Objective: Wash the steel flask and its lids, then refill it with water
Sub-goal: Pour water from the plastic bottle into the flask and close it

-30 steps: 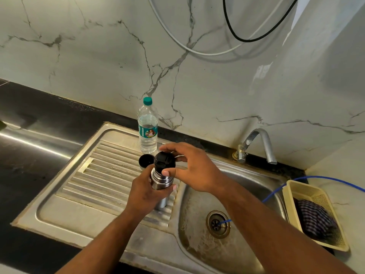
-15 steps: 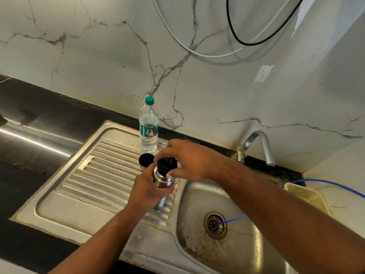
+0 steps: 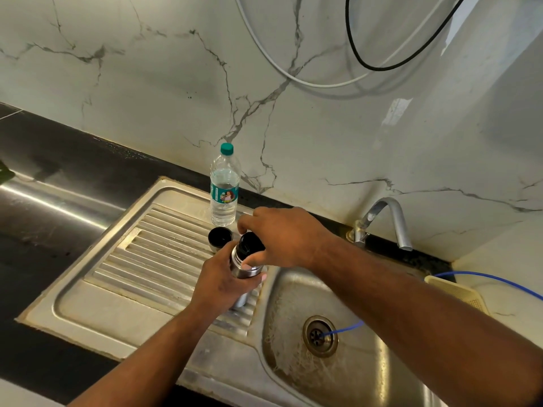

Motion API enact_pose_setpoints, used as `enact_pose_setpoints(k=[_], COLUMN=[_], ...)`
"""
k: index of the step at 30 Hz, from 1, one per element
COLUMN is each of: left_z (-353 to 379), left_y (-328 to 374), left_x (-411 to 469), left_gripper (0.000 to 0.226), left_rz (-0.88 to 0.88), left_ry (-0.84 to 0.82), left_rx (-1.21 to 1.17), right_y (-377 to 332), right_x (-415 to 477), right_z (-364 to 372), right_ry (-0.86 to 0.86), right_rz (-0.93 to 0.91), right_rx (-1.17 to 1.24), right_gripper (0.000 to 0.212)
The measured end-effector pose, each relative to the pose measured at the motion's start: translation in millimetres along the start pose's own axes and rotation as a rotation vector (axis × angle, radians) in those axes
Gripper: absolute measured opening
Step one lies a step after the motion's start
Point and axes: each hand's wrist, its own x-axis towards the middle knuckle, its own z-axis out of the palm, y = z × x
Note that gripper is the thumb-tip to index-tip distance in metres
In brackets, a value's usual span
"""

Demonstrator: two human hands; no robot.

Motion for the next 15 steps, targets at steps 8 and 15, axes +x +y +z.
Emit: enact_pose_setpoints(k=[8, 15], left_z=[0, 0], left_y=[2, 0], left_x=[-2, 0], left_gripper=[0.067, 0.066], left_rz=[0.001, -0.002], left_ry=[-0.006, -0.016], left_rx=[0.011, 0.030], right_y=[7, 2], right_x=[6, 10], right_z=[-6, -2], right_ry=[-0.159, -0.076], right_rz=[-0.186, -0.095], right_rx=[0.120, 0.086], right_gripper=[0.059, 0.035])
